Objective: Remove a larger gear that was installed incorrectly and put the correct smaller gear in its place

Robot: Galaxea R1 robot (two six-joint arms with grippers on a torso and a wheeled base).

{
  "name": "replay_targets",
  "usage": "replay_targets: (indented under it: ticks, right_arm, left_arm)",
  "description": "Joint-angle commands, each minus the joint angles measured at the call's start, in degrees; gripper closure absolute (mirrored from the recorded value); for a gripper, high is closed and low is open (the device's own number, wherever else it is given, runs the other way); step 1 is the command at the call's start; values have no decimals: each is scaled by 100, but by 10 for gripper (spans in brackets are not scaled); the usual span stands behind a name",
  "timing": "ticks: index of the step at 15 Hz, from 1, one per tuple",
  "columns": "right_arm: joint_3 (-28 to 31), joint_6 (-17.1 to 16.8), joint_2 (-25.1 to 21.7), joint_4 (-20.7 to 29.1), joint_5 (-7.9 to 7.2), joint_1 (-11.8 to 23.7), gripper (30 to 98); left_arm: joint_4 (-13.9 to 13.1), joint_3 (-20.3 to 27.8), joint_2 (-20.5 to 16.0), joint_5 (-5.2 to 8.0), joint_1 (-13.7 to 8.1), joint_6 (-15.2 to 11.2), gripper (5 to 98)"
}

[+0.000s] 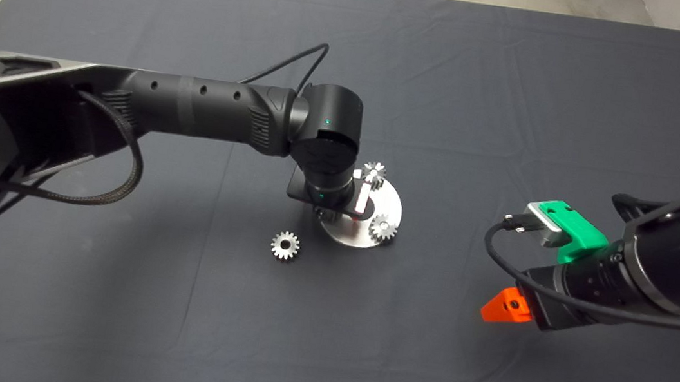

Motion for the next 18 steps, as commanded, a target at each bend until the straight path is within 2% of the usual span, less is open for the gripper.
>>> replay_targets:
  ticks: [1,11,18]
  right_arm:
    - [18,3,19,126,-172,143,308]
    - [27,3,10,126,-172,143,308]
    - [18,3,24,126,-154,143,308]
  left_arm:
    - [51,-7,55,54,-108,19,257]
    - [47,-42,69,54,-108,2,257]
    - [52,-8,64,54,-108,2,323]
